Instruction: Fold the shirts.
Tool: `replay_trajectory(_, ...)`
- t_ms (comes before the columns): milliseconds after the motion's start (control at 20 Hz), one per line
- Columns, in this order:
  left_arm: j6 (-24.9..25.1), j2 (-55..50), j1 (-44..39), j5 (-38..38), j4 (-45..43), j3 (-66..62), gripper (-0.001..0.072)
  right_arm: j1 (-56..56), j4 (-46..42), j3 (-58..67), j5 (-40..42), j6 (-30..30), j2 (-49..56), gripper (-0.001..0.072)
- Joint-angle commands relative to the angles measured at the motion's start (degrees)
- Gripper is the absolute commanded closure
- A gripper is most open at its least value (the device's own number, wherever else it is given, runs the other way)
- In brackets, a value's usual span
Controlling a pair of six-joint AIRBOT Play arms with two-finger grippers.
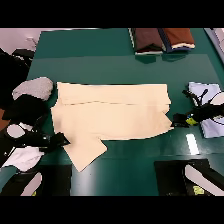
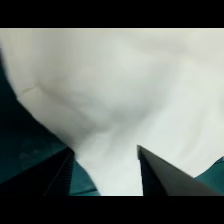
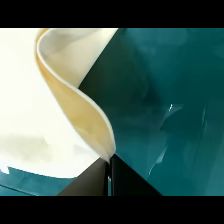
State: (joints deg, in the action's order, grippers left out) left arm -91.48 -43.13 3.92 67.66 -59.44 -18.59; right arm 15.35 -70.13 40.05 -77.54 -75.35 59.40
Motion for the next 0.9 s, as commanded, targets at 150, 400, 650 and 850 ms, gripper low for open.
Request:
replay_trajectory(150, 0.42, -0.02, -7.26, -4.02, 4.33, 0.76, 0.0684, -0.04, 0.04, 0.24, -0.11, -0.02, -0.09, 0.0698)
replay_trajectory(400, -0.31, 2.95, -7.39, 4.04, -1.95, -7.48, 0.0686, 0.61, -1.90, 0.28, -3.52, -0.02, -6.86, 0.0699)
replay_trajectory(650, -3.04, 12.13, -7.39, 12.26, -3.98, -15.41, 0.0686, 4.61, -4.20, 0.33, -7.43, -0.04, -14.80, 0.0699)
replay_trajectory(850, -0.81, 8.13, -7.39, 5.99, -5.01, -21.07, 0.0686, 4.22, -2.78, 2.25, -4.24, -0.13, -12.00, 0.0700)
